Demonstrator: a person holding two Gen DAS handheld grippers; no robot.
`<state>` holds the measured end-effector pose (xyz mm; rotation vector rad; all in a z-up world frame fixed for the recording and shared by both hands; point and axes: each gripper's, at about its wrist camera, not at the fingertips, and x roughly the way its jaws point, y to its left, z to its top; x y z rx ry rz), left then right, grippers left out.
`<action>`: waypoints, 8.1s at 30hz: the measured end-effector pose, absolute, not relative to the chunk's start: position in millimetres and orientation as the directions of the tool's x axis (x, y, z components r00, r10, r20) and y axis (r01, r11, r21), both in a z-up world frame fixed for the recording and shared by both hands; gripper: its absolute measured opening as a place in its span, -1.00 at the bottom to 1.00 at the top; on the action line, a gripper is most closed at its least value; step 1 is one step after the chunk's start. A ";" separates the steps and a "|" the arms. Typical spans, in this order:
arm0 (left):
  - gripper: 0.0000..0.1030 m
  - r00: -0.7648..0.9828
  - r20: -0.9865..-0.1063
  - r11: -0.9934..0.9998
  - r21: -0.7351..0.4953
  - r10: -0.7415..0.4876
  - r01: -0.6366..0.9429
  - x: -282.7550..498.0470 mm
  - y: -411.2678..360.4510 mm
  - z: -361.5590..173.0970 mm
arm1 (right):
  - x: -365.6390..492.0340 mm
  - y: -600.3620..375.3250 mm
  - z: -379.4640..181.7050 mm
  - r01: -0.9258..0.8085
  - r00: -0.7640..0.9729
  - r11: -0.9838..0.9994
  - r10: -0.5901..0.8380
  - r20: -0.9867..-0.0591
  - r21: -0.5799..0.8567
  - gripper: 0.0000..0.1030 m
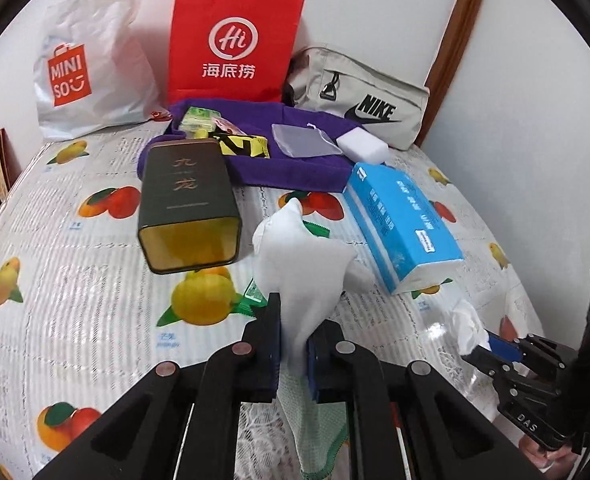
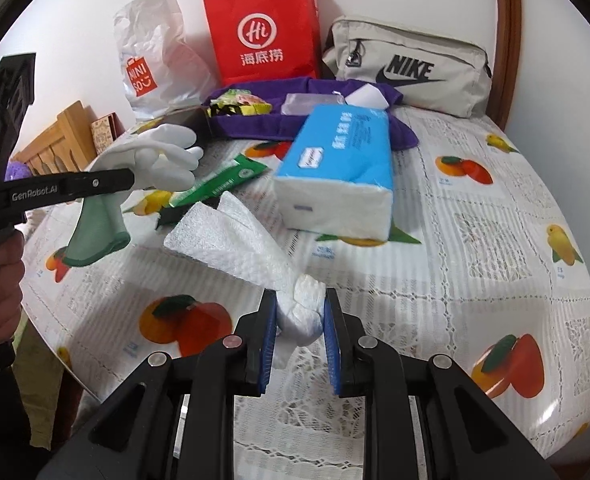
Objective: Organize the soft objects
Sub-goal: 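Carry the white cloth and white glove over the purple towel with both tools, then release the white cloth onto the towel with the right tool while the left releases the glove, then pull both tools back and reach the left tool to the black strap, then reach the right tool to the green sachet and grasp it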
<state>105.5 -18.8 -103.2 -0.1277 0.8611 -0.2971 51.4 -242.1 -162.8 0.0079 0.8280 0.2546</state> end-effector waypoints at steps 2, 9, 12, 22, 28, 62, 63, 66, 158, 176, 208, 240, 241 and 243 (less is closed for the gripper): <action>-0.80 0.616 -0.719 0.947 -0.252 -0.322 0.201 103.4 -13.3 -99.0 | 51.4 -238.5 -157.0 -0.224 0.651 0.969 0.226 -0.725 0.100 -0.57; -0.80 0.631 -0.702 0.940 -0.301 -0.331 0.159 103.0 8.0 -83.7 | 60.3 -230.2 -132.5 -0.223 0.656 0.970 0.223 -0.721 0.097 -0.57; -0.80 0.636 -0.697 0.938 -0.312 -0.332 0.149 104.7 15.1 -77.6 | 65.7 -227.7 -120.1 -0.223 0.667 0.971 0.215 -0.713 0.084 -0.57; -0.80 0.651 -0.696 0.948 -0.291 -0.302 0.129 122.0 23.4 -62.0 | 87.8 -228.7 -94.9 -0.215 0.688 0.973 0.213 -0.694 0.086 -0.57; -0.80 0.648 -0.702 0.950 -0.289 -0.295 0.119 138.7 27.4 -60.4 | 107.6 -233.1 -88.3 -0.207 0.688 0.974 0.210 -0.694 0.089 -0.57; -0.80 0.609 -0.742 0.956 -0.272 -0.281 0.109 275.5 34.0 -47.2 | 279.3 -221.0 -81.3 -0.238 0.672 0.969 0.212 -0.709 0.064 -0.57; -0.80 0.606 -0.743 0.955 -0.276 -0.283 0.108 279.2 34.1 -47.7 | 284.1 -221.8 -82.1 -0.237 0.669 0.969 0.213 -0.712 0.067 -0.57; -0.80 0.597 -0.746 0.951 -0.289 -0.294 0.108 291.6 33.7 -49.1 | 299.3 -224.7 -85.5 -0.229 0.660 0.971 0.208 -0.722 0.071 -0.57; 0.01 0.597 -0.765 0.969 -0.150 -0.241 0.198 218.2 -39.8 -46.3 | 172.7 -226.2 -75.5 -0.199 0.675 0.970 0.239 -0.698 0.140 0.04; 0.02 0.518 -0.817 0.957 -0.133 -0.254 0.260 144.9 -53.9 -120.6 | 87.8 -224.6 -104.9 -0.170 0.688 0.981 0.190 -0.701 0.098 0.04; -0.15 0.488 -0.847 0.886 0.045 -0.211 0.462 144.7 -87.8 -160.9 | 85.4 -245.4 -143.1 -0.129 0.654 0.984 0.175 -0.736 0.120 0.04; -0.62 0.481 -0.820 0.901 -0.092 -0.310 0.424 129.0 -55.5 -146.4 | 88.7 -230.7 -155.2 -0.160 0.614 0.978 0.206 -0.762 0.135 0.04; -0.62 0.487 -0.816 0.906 -0.100 -0.311 0.411 126.8 -48.3 -144.9 | 89.1 -227.0 -154.7 -0.170 0.612 0.976 0.214 -0.761 0.138 0.04; -0.62 0.488 -0.812 0.908 -0.115 -0.320 0.403 122.0 -36.7 -143.1 | 90.6 -216.4 -154.0 -0.197 0.606 0.970 0.233 -0.761 0.140 0.04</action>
